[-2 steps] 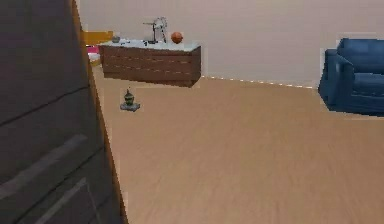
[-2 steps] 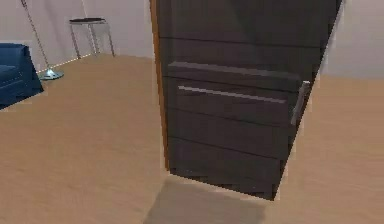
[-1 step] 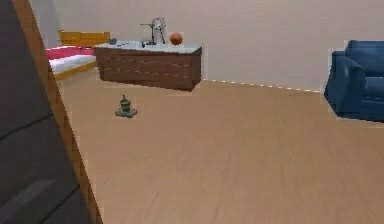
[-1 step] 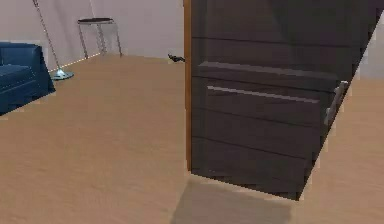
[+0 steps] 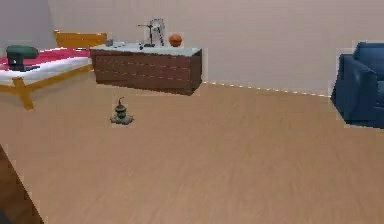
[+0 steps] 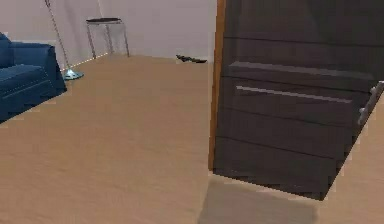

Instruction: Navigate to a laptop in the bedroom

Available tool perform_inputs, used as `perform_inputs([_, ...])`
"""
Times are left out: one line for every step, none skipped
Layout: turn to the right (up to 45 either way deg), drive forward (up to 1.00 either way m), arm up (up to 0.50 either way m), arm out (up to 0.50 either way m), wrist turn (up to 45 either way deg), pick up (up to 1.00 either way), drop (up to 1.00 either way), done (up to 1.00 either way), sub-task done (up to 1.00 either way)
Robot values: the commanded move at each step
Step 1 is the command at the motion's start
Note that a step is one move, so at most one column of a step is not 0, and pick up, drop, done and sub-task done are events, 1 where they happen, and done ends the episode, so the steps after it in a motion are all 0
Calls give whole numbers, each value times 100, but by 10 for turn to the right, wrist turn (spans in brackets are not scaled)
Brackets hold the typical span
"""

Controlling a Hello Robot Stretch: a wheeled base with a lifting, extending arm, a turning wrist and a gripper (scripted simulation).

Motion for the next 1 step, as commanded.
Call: perform_inputs([450, 0, 0, 0, 0, 0, 0, 0, 0])
